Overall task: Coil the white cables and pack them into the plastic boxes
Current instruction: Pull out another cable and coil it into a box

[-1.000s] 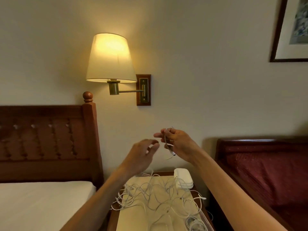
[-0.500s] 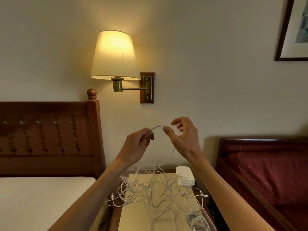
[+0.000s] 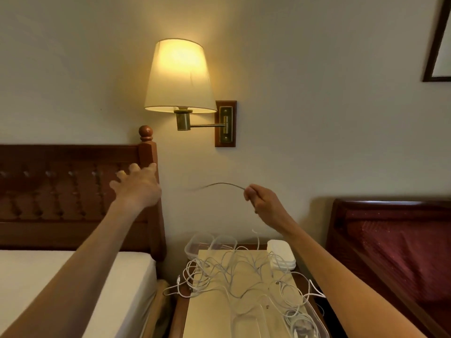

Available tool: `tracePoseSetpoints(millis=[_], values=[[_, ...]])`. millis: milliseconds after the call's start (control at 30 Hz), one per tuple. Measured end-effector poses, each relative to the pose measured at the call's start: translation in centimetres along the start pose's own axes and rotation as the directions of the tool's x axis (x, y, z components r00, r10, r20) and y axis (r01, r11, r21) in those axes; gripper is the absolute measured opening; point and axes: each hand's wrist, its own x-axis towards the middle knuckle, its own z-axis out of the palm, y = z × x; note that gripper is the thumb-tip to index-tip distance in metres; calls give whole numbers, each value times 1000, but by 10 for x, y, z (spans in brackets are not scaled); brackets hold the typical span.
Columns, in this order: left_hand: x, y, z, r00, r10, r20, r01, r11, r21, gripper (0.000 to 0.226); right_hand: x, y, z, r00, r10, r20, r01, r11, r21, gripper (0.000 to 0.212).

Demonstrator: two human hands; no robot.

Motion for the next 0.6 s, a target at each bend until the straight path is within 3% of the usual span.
tracePoseSetpoints(millis=[33, 100, 167, 233, 433, 533, 600], values=[[-10, 9, 3, 1000, 2, -3, -1, 989, 147, 60, 11, -12, 7, 998, -60, 6, 60, 996, -61, 32], [-28, 33, 10, 965, 196, -174, -165, 970, 178, 63, 31, -28, 21, 988, -150, 39, 154, 979, -133, 30], [-31, 47, 25, 901, 387, -196, -415, 901, -125, 55, 45, -36, 33, 974, -216, 68, 224, 958, -178, 30], [-28, 54, 40, 881, 451, -143, -469, 792, -390, 49, 52, -39, 37, 964, -251, 83, 263, 942, -210, 29], [-11, 49, 57, 852, 462, -245, -513, 647, -564, 17, 45, -35, 35, 938, -333, 96, 346, 915, -209, 25], [-5, 52, 47, 798, 431, -420, -600, 634, -489, 13, 35, -27, 38, 941, -327, 91, 336, 935, -117, 25], [-2, 49, 30, 791, 308, -528, -584, 634, -507, 14, 28, -9, 38, 959, -273, 75, 279, 956, -93, 27]])
